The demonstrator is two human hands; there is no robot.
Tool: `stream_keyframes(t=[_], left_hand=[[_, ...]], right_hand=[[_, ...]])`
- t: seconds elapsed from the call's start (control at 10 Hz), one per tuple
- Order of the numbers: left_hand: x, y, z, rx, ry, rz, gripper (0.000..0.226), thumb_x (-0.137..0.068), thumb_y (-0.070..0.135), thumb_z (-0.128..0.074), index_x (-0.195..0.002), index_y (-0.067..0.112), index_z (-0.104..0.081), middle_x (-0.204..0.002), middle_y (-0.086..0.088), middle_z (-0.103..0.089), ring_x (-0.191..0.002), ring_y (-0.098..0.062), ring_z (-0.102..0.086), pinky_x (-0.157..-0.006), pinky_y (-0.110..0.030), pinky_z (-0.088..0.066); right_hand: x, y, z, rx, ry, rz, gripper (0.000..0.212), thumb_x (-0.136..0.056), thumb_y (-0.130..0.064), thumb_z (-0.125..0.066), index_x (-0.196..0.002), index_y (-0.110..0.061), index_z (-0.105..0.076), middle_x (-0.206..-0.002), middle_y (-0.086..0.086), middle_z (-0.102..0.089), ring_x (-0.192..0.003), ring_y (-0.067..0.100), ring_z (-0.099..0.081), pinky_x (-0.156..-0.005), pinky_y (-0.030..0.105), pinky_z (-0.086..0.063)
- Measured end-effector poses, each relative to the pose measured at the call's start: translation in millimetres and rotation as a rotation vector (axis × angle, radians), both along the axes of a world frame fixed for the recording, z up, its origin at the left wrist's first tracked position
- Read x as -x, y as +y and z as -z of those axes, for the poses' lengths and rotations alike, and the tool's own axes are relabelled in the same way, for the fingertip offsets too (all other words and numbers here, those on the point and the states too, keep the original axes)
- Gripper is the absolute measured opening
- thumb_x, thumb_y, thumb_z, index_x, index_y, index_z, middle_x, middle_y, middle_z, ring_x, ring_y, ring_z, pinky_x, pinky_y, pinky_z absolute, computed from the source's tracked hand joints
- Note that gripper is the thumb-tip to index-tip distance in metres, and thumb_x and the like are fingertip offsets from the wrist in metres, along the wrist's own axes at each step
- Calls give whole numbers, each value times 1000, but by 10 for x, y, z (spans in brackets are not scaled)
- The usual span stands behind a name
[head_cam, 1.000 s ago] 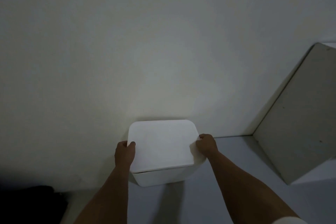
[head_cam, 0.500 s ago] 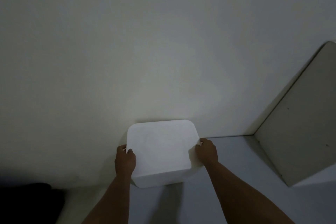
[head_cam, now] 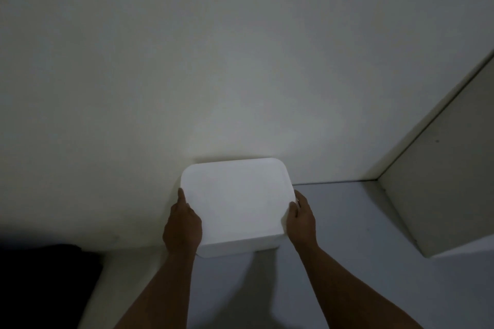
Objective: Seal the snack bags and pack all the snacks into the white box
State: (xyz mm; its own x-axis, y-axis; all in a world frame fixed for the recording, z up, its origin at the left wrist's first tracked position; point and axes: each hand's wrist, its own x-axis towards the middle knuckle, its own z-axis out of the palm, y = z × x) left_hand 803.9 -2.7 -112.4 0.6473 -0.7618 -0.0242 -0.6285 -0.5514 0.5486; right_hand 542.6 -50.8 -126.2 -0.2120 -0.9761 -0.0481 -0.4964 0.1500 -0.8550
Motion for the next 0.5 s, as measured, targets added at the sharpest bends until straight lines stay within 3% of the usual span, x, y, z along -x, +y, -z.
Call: stream_keyframes(t=[0.1, 0.3, 0.4, 0.5], left_hand=[[-9, 9, -8, 11, 34, -5, 53, -106, 24, -33, -158, 28, -26, -135, -14, -60, -113, -40, -62, -91, -47, -50], [-103, -104, -116, 51, 273, 40, 53, -104, 15, -41, -156, 25, -32, -141, -21, -56, -124, -42, -55, -106, -46, -41], [-235, -183, -93, 27, 340, 104, 55, -104, 18, -45, -157, 21, -32, -155, -15, -43, -139, -38, -44, -117, -44, -32], [-284, -142, -105, 67, 329, 52, 59, -101, 31, -53, -155, 17, -34, -153, -15, -45, -138, -37, -46, -116, -47, -35]], right_hand=[[28, -23, 10, 3, -10, -30, 41, -103, -11, -42, -143, -12, -49, -137, 6, -59, -124, 24, -55, -99, 26, -39], [106, -51, -107, -81, -81, -46, 40, -103, -10, -40, -142, -11, -50, -136, 8, -59, -125, 28, -55, -99, 28, -39], [161, -123, -144, -144, -76, -57, 42, -102, -13, -44, -143, -7, -48, -140, 14, -55, -129, 33, -51, -103, 34, -40], [216, -106, -209, -186, -67, -8, 53, -102, -27, -47, -151, -9, -36, -149, 17, -47, -135, 33, -47, -111, 41, -37]])
